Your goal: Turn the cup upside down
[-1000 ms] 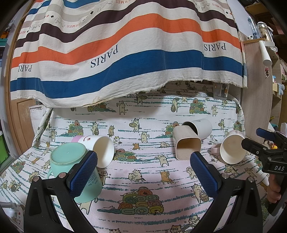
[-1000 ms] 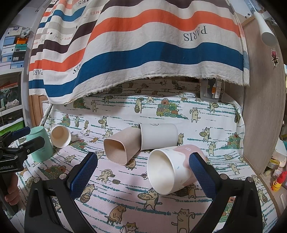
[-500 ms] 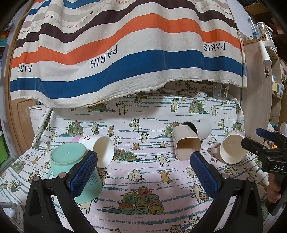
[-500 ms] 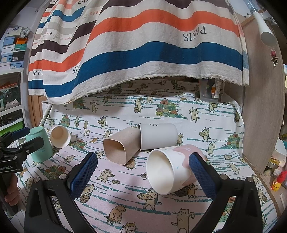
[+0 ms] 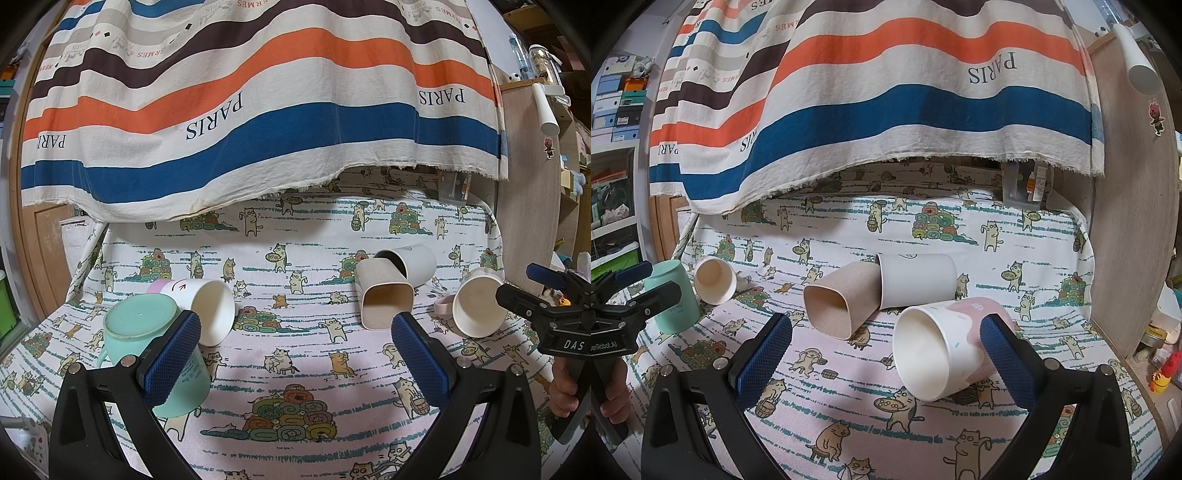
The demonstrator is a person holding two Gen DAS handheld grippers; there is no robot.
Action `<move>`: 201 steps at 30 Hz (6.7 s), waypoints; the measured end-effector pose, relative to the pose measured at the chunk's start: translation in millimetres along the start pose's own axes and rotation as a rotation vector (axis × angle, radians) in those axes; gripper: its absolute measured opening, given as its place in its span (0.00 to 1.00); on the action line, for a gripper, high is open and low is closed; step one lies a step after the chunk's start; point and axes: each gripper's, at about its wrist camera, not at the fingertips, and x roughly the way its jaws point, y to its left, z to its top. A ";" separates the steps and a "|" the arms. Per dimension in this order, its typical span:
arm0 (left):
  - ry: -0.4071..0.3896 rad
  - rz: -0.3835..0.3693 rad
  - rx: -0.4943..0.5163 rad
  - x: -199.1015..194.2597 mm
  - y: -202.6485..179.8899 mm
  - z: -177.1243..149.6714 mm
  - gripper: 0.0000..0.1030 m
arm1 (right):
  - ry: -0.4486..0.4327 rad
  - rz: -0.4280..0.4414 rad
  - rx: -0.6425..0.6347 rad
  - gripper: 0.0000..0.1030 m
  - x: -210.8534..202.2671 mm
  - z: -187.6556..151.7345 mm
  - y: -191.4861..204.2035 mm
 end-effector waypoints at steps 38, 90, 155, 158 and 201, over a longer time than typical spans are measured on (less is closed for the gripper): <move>-0.064 0.006 0.007 -25.7 7.7 40.2 1.00 | -0.054 0.011 0.096 1.00 -20.1 21.6 -17.1; 0.215 -0.035 -0.239 102.8 55.4 73.2 1.00 | 0.485 -0.244 0.088 0.76 193.4 49.1 76.8; 0.415 -0.130 -0.129 111.4 -3.9 55.4 1.00 | 0.173 -0.073 0.159 0.78 55.6 38.5 -27.4; 0.456 -0.102 -0.133 112.7 -6.7 55.3 1.00 | 0.180 -0.069 0.157 0.78 56.6 36.2 -23.9; 0.817 0.074 -0.168 171.3 -75.6 28.4 0.75 | 0.065 -0.280 0.184 0.83 40.3 35.3 -43.1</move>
